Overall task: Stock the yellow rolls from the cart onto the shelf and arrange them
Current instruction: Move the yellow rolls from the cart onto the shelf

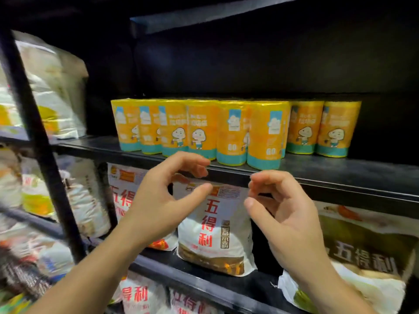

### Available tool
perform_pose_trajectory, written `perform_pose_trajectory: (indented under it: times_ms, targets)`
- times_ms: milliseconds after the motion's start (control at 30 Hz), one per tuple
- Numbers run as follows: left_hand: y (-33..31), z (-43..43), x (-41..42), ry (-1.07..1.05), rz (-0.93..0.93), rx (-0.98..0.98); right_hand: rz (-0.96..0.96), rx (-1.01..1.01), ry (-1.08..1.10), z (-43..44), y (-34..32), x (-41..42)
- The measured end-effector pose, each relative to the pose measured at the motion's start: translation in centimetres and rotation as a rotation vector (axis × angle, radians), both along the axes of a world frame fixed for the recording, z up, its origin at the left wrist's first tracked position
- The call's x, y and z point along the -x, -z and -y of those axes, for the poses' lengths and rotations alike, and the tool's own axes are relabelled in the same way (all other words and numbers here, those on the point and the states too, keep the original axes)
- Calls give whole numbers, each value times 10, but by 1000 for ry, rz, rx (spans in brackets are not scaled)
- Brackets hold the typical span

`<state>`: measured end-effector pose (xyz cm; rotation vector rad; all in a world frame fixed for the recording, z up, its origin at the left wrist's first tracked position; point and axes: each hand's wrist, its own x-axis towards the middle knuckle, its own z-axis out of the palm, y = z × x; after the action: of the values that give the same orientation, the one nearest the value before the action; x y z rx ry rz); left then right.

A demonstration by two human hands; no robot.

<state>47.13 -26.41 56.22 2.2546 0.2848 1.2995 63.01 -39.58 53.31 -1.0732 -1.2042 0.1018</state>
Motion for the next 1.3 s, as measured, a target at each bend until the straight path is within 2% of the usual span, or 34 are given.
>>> perform_pose_trajectory:
  times_ms: [200,433,733,1133,1300]
  targets:
    - [59,-58,95,-149,-52,142,-87,140,-111,-76,47,81]
    - [133,-128,249,-367,-93,403,-140,356,-368,-188,101,212]
    - [214,-173,410,-662,-76,686,-209,565,-620,-287,169,363]
    - [315,-201,505,-962,31,1050,-30,859,-763,-373,253,463]
    - [344,-228,524,-1112,90,1182,-18,1021,-830,-430,299,489]
